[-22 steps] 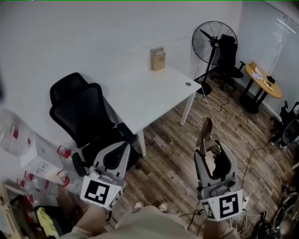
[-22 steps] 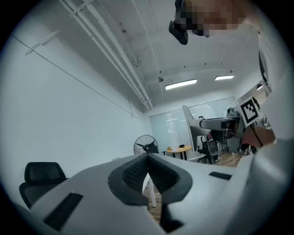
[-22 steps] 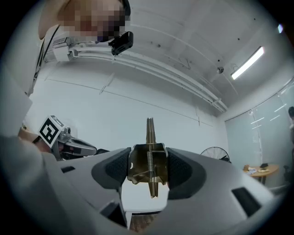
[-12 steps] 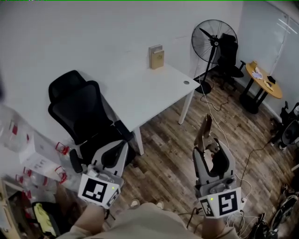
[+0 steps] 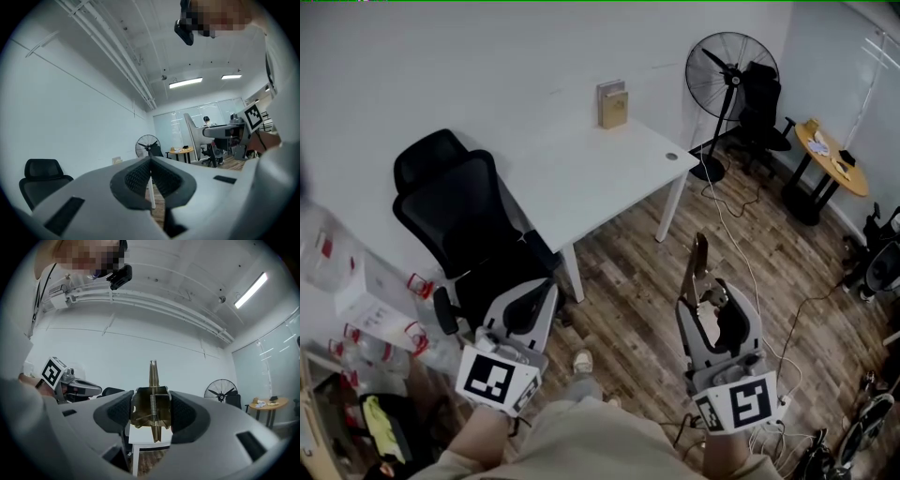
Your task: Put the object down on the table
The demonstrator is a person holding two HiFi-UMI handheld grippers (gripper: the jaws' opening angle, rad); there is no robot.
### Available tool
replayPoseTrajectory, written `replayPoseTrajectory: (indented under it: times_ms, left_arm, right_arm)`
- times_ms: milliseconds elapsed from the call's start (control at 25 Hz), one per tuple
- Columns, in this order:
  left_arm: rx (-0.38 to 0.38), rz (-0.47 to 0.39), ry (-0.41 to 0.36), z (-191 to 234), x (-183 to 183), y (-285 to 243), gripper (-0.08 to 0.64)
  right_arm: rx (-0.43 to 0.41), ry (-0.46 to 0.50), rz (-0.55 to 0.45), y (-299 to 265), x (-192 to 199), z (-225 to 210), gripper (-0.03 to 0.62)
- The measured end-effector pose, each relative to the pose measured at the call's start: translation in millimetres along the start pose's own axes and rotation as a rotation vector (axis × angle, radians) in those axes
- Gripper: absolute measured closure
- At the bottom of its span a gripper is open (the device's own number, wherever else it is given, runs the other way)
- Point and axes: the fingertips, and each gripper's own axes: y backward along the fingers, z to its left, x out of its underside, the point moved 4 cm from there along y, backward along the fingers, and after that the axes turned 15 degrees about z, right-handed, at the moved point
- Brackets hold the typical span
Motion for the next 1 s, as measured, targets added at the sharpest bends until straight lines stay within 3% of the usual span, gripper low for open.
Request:
replayPoseTrajectory:
  times_ms: [480,1000]
  left_arm:
    - [0.028,0.012,0.006,14.1,5.5,-57.8,0.540]
    - [0.045,0.064,0.026,82.2,-1.3,-161.0,0.540]
  right_arm:
    - [0.030,0.029,0.051,-45.9,13.2,-28.1,0.350]
    - [0.015,-0.018,0.099,-163.1,16.5,-79.9,0.350]
